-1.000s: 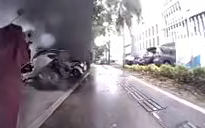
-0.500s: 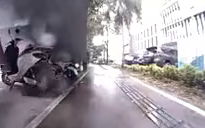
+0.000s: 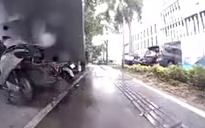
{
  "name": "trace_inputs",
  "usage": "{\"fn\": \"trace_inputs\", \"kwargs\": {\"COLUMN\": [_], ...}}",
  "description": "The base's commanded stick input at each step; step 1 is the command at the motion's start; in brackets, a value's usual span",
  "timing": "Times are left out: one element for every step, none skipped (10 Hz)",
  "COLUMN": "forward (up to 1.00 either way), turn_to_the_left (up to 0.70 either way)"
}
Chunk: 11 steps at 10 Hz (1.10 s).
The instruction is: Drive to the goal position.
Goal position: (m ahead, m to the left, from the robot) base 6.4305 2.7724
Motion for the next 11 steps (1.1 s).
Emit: {"fn": "trace_inputs", "kwargs": {"forward": [0.7,0.7,0.7,0.7,0.7,0.7,0.7,0.7,0.7,0.7,0.7], "turn_to_the_left": [0.0,0.0,0.0,0.0,0.01,0.01,0.01,0.01,0.01,0.01,0.07]}}
